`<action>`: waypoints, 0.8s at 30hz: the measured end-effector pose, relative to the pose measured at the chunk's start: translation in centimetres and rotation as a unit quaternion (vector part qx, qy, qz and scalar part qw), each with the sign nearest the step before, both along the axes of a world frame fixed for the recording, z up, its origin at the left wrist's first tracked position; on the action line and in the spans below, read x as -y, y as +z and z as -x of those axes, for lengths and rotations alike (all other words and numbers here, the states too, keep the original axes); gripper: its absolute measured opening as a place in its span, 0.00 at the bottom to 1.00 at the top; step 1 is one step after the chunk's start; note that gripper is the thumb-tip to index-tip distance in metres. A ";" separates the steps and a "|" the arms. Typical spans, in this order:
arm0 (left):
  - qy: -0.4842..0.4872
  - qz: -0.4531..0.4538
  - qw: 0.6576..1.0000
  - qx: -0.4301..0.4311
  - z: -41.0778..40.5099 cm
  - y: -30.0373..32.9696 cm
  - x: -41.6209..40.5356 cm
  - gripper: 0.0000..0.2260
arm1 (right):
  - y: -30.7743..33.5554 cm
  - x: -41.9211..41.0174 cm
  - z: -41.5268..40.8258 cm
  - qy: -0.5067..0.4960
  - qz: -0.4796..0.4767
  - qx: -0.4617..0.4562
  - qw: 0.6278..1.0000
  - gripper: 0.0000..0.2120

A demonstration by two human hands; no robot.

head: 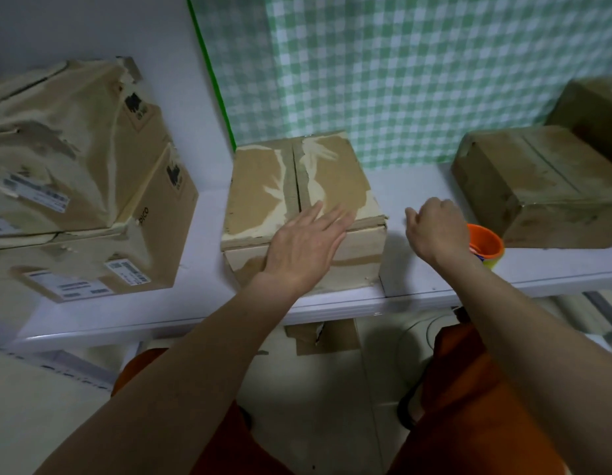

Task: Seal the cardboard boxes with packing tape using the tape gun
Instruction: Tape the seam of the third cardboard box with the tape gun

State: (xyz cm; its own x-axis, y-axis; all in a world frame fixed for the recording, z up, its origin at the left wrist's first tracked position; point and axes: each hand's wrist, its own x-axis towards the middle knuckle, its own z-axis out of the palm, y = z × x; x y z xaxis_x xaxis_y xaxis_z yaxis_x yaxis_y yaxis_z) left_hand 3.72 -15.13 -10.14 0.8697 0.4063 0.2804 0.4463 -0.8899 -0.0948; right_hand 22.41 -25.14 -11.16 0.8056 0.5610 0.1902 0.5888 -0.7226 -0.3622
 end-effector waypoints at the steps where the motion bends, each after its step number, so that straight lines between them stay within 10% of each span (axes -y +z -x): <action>1: -0.002 -0.004 1.000 0.006 -0.1 -0.1 -0.1 0.20 | -0.7 0.4 -0.9 -0.033 0.019 -0.001 0.999 0.23; 11: 0.023 0.009 1.000 0.000 -1.8 0.0 -0.6 0.21 | -4.5 1.8 -3.6 -0.110 0.020 -0.142 0.983 0.26; 16: 0.032 0.023 0.999 -0.026 -3.4 0.2 -1.0 0.21 | -4.3 3.2 -3.4 -0.061 0.105 -0.150 0.981 0.11; 24: 0.080 0.169 0.982 0.000 -4.7 1.8 -1.7 0.18 | -0.5 5.4 -2.9 0.067 -0.130 -0.185 0.972 0.12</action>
